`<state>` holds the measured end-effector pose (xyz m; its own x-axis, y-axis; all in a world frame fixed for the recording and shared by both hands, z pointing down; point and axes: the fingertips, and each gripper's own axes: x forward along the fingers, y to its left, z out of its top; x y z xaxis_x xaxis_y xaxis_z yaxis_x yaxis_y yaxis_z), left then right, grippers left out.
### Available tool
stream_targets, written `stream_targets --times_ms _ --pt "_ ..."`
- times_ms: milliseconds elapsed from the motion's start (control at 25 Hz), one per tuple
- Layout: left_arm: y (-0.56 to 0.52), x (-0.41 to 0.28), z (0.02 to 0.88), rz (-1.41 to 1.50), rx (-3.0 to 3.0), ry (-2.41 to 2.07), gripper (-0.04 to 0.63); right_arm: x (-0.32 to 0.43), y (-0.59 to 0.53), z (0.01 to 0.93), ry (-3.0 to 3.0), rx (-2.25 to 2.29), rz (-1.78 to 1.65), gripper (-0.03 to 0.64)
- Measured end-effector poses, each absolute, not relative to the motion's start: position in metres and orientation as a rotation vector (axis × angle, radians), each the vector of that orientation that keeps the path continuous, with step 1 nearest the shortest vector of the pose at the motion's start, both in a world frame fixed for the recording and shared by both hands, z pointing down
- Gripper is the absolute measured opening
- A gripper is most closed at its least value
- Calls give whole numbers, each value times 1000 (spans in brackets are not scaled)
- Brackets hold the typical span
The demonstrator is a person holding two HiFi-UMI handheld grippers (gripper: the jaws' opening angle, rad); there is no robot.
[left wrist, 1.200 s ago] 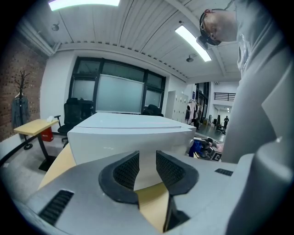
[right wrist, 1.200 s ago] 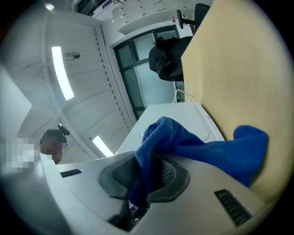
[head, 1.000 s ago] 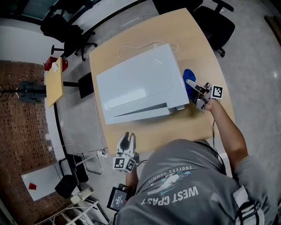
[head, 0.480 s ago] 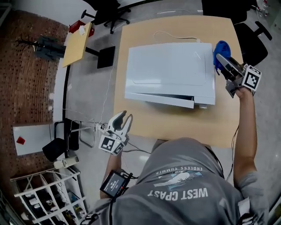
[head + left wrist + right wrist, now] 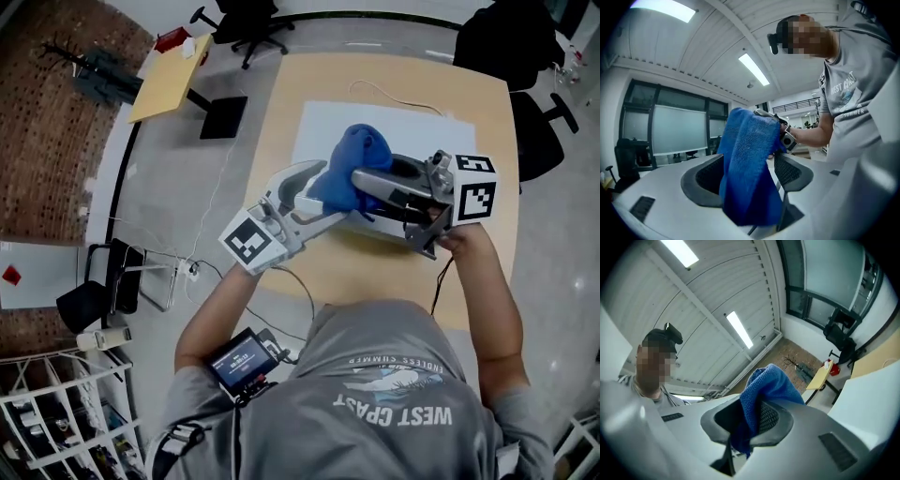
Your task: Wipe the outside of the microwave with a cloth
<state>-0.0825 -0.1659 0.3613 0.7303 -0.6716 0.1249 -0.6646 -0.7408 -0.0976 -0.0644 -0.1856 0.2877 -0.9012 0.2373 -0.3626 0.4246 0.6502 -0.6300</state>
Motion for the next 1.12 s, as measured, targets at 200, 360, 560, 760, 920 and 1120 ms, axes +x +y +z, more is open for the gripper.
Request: stream_targets --times_ms 200,360,560,760,920,1120 --pt "-170 -97 353 -105 -2903 1022 322 -114 -163 283 2616 583 -1195 57" --pt "-171 -127 350 -9 -2897 1048 54 -124 -174 292 2712 436 -1136 115" --pt "-203 -179 363 4 -2903 1119 45 -124 -198 314 2890 104 -1000 183" --pt "-279 -285 407 75 -2948 1423 43 -108 -216 338 2914 -270 -933 183" --pt "-336 -368 487 170 -2968 1805 43 -103 -230 336 2918 -425 -874 181" --pt "-371 -347 575 -241 -3057 1679 43 -101 -244 332 2913 -529 -850 181"
